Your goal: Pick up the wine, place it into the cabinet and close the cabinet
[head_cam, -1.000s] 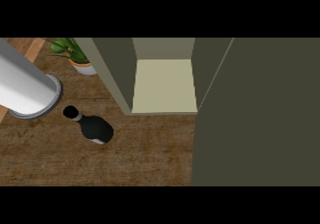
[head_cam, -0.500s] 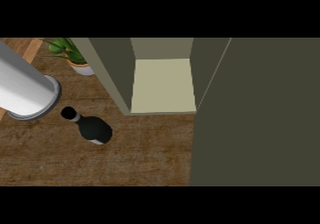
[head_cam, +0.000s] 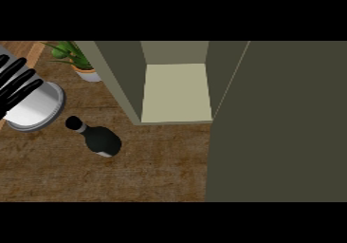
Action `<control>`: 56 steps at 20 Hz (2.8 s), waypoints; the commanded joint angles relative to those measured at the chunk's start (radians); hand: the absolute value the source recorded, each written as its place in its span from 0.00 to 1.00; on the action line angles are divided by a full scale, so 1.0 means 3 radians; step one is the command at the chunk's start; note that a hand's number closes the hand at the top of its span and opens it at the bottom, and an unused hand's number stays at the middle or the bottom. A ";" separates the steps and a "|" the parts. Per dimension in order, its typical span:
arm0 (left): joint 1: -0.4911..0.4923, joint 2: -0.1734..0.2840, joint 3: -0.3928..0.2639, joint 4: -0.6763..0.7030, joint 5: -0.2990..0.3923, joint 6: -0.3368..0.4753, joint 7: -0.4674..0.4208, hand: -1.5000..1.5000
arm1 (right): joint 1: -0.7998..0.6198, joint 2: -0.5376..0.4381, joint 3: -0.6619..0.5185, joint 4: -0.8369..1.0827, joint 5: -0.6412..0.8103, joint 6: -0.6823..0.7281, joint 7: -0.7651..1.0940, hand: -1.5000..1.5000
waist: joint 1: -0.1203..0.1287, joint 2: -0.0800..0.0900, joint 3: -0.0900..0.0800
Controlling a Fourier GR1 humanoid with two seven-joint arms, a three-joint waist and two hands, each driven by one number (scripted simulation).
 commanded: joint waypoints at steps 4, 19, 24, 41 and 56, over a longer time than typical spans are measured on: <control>-0.0187 -0.0399 -0.0165 0.0451 -0.0943 -0.0104 -0.0480 0.00 | 0.0111 -0.0025 -0.0128 -0.0492 -0.0422 0.0069 0.0177 0.00 | 0.0015 0.0005 0.0000; -0.0342 -0.0564 -0.0167 0.2070 -0.2581 -0.0496 -0.2283 0.00 | 0.0415 -0.0021 -0.0168 -0.0584 -0.0477 0.0306 -0.0019 0.00 | -0.0047 0.0019 -0.0007; -0.0693 -0.0517 -0.0221 0.2803 -0.2859 -0.0614 -0.2663 0.00 | 0.0425 0.0058 -0.0148 -0.0274 -0.0378 0.0404 -0.0237 0.00 | -0.0036 0.0023 -0.0005; -0.0720 -0.0648 -0.0437 0.3738 -0.3136 -0.1056 -0.3253 0.00 | 0.0373 0.0097 -0.0142 -0.0433 -0.0393 0.0391 -0.0120 0.00 | -0.0047 0.0032 -0.0014; -0.0947 -0.0762 -0.0296 0.4082 -0.2976 -0.1202 -0.3301 0.00 | 0.0292 0.0080 -0.0243 -0.0291 -0.0416 0.0418 -0.0142 0.00 | -0.0058 0.0039 -0.0014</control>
